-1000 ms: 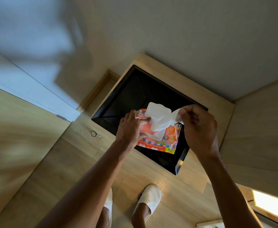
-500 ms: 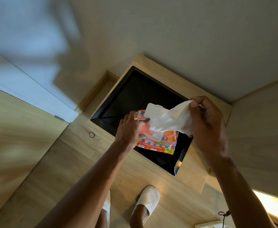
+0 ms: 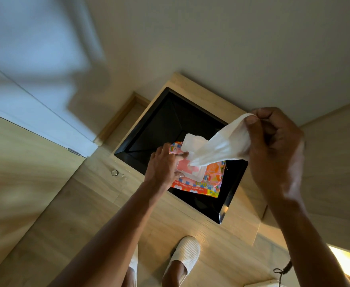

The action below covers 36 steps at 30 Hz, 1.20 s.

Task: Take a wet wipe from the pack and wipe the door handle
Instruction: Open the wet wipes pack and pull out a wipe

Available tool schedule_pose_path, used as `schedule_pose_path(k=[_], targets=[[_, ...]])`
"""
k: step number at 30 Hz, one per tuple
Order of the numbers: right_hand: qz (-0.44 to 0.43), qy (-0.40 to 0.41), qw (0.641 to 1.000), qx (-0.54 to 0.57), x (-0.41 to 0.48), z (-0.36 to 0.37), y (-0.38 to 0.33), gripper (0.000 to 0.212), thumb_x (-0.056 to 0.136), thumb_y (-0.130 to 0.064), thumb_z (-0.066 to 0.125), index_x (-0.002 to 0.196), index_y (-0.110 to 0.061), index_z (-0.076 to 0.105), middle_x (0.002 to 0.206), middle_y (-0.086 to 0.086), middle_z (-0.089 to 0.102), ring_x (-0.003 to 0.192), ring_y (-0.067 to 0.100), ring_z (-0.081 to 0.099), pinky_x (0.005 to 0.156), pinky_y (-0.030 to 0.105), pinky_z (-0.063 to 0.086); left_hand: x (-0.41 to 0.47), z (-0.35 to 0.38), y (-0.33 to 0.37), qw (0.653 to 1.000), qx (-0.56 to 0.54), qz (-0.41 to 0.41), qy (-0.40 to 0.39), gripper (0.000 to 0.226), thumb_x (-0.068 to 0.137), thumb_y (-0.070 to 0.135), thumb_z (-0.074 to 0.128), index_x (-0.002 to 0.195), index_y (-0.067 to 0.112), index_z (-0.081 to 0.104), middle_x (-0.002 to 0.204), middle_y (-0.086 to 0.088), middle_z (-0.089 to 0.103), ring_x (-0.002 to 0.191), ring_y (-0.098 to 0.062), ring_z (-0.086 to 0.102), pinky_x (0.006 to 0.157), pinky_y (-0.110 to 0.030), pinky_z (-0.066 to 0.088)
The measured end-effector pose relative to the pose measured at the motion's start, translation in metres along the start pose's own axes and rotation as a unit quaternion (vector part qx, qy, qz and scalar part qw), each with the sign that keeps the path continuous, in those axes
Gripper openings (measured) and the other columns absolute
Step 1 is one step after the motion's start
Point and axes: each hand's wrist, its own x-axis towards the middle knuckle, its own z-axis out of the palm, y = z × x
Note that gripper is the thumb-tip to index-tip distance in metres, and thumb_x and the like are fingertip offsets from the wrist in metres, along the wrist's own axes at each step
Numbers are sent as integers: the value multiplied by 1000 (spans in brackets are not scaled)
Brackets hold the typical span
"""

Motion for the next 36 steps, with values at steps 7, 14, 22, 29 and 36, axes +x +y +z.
schedule_pose_path(k=[7,14,22,29,36], targets=[[-58,-4,997,-46,0,-12,-20,10,93,-18,58,92,-18,68,79,-16,66,70,0,65,62,14,47,1,2,3,1000,18,-7,11,70,72,41,75,134,36,45,138,-7,40,128,-25,39,109,-44,37],[-112,12,988,-103,4,-30,-33,16,95,-26,56,94,-17,69,76,-11,66,68,5,64,59,18,48,-3,2,6,1000,8,-14,22,66,71,39,76,132,33,49,137,-6,42,129,-24,39,109,-43,36],[-100,22,992,-72,24,-36,-43,13,95,-22,57,95,-15,67,81,-10,69,74,7,67,67,31,54,-3,6,9,999,4,-18,29,62,69,37,78,126,26,57,138,-4,41,129,-22,39,110,-41,35],[-58,32,996,-60,23,-37,-43,12,94,-23,57,86,-18,65,69,-9,66,62,9,63,57,21,46,-6,-7,8,1000,-9,23,12,62,73,36,77,129,23,54,139,-3,41,133,-20,38,110,-39,34],[-16,-43,998,-42,32,-55,-92,33,93,-28,58,64,-14,54,51,-8,46,47,4,37,48,15,28,-40,-93,24,979,-202,-1,-33,66,73,38,77,132,27,51,135,0,54,123,-15,53,95,-30,49]])
